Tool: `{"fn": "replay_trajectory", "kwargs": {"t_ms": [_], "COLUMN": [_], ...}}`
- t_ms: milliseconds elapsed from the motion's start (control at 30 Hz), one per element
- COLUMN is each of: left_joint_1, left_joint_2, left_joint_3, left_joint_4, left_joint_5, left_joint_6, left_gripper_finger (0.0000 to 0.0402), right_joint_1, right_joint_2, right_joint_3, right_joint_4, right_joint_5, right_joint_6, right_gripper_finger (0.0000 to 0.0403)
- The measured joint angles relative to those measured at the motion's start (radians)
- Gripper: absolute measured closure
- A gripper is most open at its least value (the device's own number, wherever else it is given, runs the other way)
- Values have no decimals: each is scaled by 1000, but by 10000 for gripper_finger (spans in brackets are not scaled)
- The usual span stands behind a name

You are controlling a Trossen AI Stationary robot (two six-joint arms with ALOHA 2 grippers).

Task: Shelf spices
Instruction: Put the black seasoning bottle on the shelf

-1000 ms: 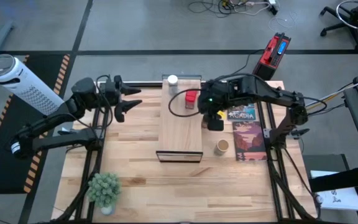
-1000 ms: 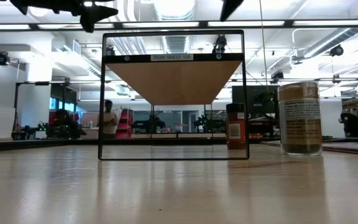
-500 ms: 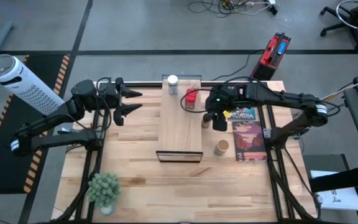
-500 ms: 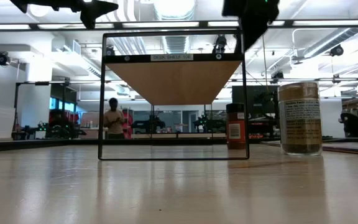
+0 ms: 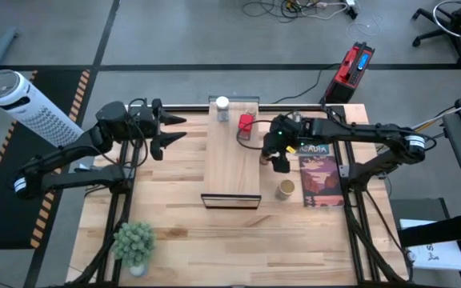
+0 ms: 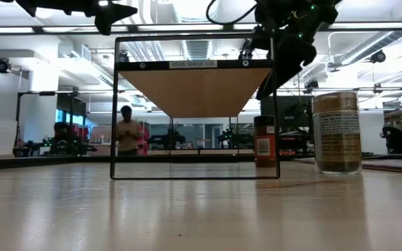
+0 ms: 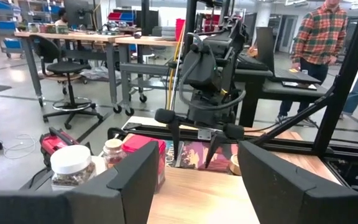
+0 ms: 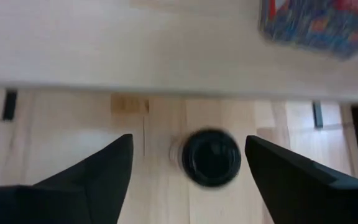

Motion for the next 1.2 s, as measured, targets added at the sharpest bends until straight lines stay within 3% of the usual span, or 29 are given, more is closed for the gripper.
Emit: {"fn": "replay_trajectory", "kwargs": {"t_ms": [400,800,1000,1200], "left_joint_1": [0,0,0,0], "left_joint_2": [1,-2,-5,-5], "left_joint_3": [0,0,0,0], "left_joint_4": [5,-9,-9,-9], "left_joint_5": [-6,-5,-4,-4], "left_joint_6": [6,8,10,10], "left_gripper_finger": [190,187,193,192], "right_joint_1": [-21,-44,-49,-49], "right_joint_2": [116,195,195,195], "right_joint_3": [-10,-19,-28,-29], "right_joint_4": [71,87,86,89], "right_joint_5": [16,21,13,13], "right_joint_6": [-7,-15,3,10], "right_gripper_finger": [93,115,138,187]}}
